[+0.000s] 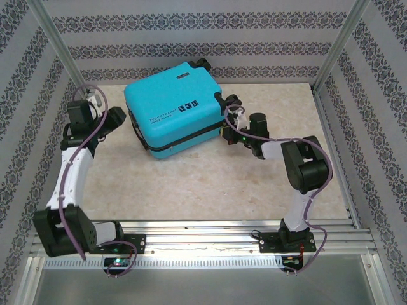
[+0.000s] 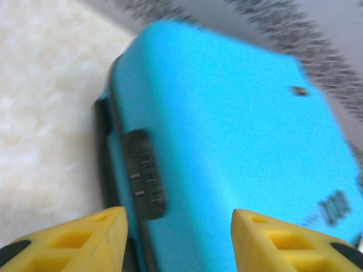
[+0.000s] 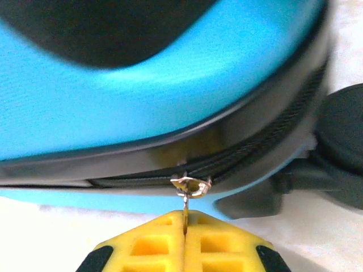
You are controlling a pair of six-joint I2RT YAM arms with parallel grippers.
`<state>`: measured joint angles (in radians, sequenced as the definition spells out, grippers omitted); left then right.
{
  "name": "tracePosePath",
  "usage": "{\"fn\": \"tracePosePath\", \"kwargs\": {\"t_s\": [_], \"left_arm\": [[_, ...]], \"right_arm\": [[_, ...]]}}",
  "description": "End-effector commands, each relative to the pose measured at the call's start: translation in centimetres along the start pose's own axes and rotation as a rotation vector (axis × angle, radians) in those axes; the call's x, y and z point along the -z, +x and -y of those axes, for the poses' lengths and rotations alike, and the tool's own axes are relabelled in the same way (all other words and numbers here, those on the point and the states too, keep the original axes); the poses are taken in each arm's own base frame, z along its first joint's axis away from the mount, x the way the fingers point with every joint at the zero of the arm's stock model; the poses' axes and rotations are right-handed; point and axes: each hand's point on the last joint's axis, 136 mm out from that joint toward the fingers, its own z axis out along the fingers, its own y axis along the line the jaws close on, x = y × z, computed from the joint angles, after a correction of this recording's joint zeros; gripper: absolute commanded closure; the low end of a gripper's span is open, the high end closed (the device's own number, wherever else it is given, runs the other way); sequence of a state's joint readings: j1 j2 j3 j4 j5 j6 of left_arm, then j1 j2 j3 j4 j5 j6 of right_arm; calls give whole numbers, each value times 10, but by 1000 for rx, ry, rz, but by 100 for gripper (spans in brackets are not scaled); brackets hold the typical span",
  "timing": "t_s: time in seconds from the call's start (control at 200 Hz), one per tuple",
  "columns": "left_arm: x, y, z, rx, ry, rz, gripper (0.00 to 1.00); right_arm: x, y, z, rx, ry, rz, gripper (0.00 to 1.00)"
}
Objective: Pack the luggage
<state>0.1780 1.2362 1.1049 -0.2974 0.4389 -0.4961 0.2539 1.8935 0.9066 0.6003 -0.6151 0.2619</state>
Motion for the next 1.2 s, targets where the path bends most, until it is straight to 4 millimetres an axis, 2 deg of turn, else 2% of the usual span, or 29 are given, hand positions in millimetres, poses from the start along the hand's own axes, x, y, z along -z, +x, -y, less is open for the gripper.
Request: {"fn": "tracePosePath", "kwargs": {"t_s": [0.0, 0.09, 0.195, 0.295, 0.43, 0.51, 0.56, 0.719, 0.879, 1.019, 1.199], "left_arm": [[5, 7, 41, -122, 26, -34, 47], [-5, 22, 102, -258, 143, -99, 47], [-24, 46, 154, -368, 240, -180, 47], [-44, 69, 190, -457, 284, -250, 47], [-68, 104, 227, -552, 340, -357, 47], [-76, 121, 243, -611, 360, -400, 45], [-81, 132, 250, -646, 367, -433, 44], [-92, 164, 274, -738, 382, -520, 43], [-93, 191, 295, -830, 384, -586, 40], [-91, 205, 296, -950, 358, -633, 39], [-107, 215, 285, -1073, 384, -628, 40]], "right_arm": [[7, -18, -48, 123, -130, 61, 100], [8, -12, -65, 129, -161, 62, 100], [10, -3, -83, 150, -164, 52, 100], [14, 2, -94, 163, -159, 50, 100], [21, 12, -115, 164, -179, 52, 100], [23, 23, -125, 182, -164, 36, 100], [25, 27, -124, 176, -137, 39, 100], [41, 28, -90, 100, 39, 92, 100], [50, 27, -76, 72, 109, 119, 100], [53, 27, -78, 62, 71, 122, 100], [60, 14, -79, -44, -81, 175, 100]]}}
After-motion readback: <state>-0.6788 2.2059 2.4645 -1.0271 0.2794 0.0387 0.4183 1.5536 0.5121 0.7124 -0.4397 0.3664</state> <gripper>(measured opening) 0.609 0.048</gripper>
